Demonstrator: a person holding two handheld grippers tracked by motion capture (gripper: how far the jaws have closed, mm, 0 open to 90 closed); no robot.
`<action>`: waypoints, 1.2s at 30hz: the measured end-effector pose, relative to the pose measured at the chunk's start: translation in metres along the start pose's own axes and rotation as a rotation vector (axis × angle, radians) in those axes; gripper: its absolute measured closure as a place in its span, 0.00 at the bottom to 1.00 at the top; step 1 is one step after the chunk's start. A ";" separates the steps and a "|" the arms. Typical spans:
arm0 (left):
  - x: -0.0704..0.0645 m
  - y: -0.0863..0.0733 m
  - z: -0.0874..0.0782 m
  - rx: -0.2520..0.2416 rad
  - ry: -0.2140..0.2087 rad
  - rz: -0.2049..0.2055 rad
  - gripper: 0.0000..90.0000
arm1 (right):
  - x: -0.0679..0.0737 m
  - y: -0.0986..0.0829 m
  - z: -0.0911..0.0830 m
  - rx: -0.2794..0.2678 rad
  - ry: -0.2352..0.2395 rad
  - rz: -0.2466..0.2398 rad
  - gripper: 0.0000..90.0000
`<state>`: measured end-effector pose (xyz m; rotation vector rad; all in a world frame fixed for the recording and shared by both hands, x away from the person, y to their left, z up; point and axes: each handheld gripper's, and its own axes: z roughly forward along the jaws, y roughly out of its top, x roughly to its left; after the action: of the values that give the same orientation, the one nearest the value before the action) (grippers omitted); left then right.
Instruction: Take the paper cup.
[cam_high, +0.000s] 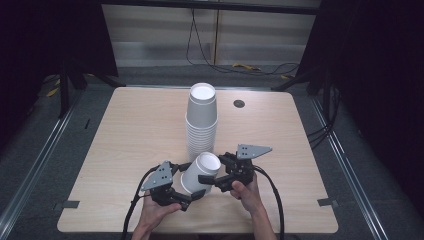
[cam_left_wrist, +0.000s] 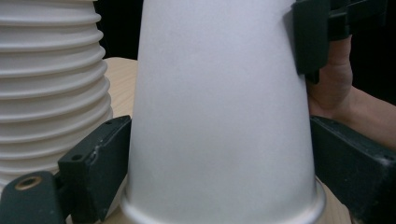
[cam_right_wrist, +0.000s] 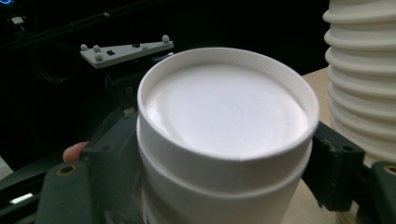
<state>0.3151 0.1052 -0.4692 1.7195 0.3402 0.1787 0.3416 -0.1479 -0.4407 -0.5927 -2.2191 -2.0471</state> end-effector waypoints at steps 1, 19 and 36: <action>0.000 0.000 0.000 -0.002 -0.003 0.000 0.10 | 0.000 0.000 0.001 0.000 0.007 0.003 0.25; 0.002 -0.003 0.005 0.039 -0.004 -0.004 0.17 | 0.000 -0.004 0.007 -0.005 0.006 0.006 0.23; 0.005 -0.004 -0.001 0.101 0.027 0.018 0.17 | 0.000 -0.001 0.002 0.000 -0.030 0.002 0.15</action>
<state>0.3192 0.1080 -0.4729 1.8222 0.3587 0.2014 0.3418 -0.1464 -0.4416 -0.6301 -2.2335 -2.0510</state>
